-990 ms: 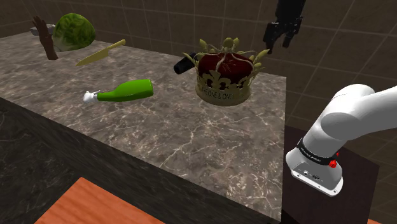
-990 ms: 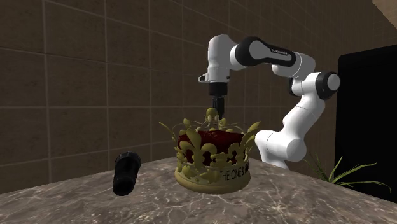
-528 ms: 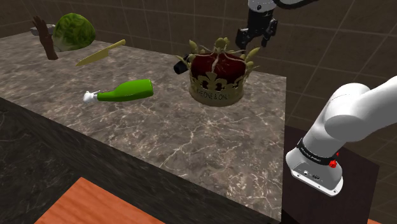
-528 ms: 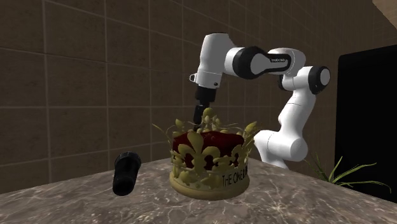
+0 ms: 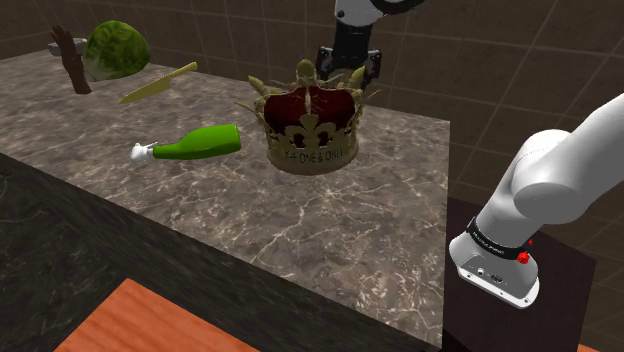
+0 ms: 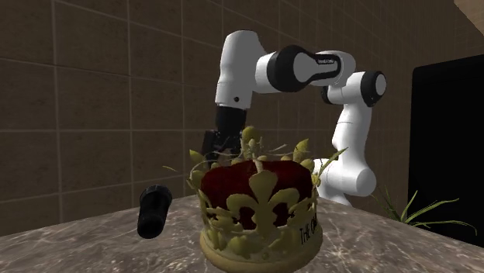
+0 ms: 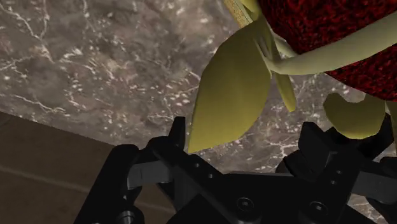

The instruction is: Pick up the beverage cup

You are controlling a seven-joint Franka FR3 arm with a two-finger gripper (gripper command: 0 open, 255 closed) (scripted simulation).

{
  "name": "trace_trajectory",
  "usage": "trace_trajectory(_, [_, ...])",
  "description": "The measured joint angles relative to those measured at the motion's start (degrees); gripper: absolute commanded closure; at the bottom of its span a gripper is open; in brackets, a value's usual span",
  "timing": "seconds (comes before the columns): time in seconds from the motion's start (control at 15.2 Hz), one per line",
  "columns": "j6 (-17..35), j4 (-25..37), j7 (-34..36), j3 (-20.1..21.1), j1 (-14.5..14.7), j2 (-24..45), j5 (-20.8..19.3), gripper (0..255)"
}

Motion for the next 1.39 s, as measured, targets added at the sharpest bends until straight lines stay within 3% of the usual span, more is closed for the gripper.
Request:
trace_trajectory(0.26, [1.3, 6.8, 11.1, 1.7, -0.6, 8.1, -12.6, 0])
trace_trajectory(0.4, [2.3, 10.9, 17.2, 1.8, 0.1, 12.7, -16.4, 0])
trace_trajectory(0.66, [2.5, 19.7, 27.6, 1.5, 0.4, 20.6, -11.0, 0])
trace_trajectory(0.79, [2.1, 25.2, 31.7, 1.5, 0.4, 24.3, -10.9, 0])
trace_trajectory(0.92, [2.6, 25.5, 33.6, 1.6, 0.7, 27.6, -11.4, 0])
trace_trajectory(1.32, [6.1, 22.1, 34.9, 1.5, 0.7, 29.3, -11.9, 0])
trace_trajectory(1.39, [6.5, 21.8, 35.1, 1.6, 0.7, 29.1, -11.8, 255])
